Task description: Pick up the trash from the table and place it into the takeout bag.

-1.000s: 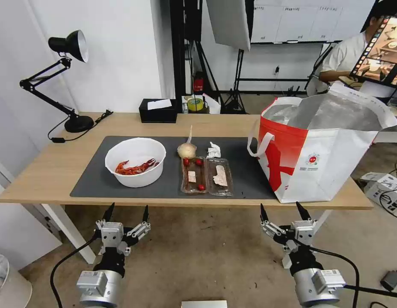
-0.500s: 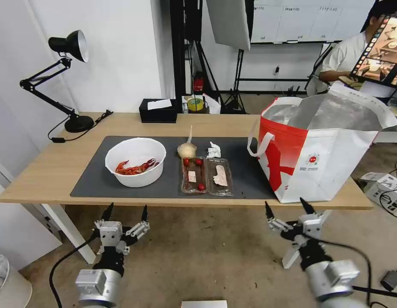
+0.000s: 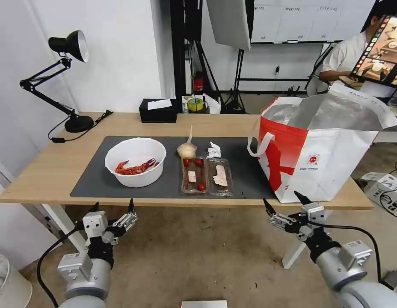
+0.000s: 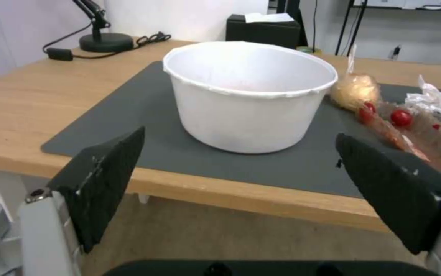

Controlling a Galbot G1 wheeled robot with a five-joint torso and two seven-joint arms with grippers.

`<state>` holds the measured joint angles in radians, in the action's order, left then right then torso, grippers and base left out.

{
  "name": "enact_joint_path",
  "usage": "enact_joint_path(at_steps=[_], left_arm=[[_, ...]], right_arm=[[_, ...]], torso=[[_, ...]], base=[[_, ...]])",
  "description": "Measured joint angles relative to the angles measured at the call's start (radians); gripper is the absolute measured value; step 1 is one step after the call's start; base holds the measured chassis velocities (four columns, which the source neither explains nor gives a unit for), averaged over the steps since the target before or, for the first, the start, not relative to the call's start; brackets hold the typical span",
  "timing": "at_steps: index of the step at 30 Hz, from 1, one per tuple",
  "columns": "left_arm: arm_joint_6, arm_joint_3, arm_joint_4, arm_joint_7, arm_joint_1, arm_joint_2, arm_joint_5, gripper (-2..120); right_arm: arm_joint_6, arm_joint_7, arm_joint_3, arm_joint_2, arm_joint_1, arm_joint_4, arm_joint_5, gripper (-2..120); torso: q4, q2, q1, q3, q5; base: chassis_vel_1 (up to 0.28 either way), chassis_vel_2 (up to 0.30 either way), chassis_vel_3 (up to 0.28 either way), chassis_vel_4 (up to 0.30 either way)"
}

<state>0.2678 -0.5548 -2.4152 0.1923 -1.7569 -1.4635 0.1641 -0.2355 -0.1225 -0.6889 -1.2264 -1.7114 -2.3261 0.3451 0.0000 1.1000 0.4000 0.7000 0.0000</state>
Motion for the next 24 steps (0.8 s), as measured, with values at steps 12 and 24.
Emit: enact_joint_path(at_steps=[12,24], left_arm=[[-0.033,-0.001,0.015,-0.002,-0.003,0.0,0.002,100],[-0.157,0.003,0.073,-0.046,0.003,0.008,0.024,100]], right_arm=[[0.037,0.007,0.031,-0.024,0.011,0.025,0.012,100],[0.127,0.002,0.057,-0.025,0.025,0.048,0.085,100]], torso=[[0.0,0.0,0.0,0.0,0.0],[0.0,0.0,0.0,0.0,0.0]], base=[[0.0,0.0,0.0,0.0],[0.0,0.0,0.0,0.0]])
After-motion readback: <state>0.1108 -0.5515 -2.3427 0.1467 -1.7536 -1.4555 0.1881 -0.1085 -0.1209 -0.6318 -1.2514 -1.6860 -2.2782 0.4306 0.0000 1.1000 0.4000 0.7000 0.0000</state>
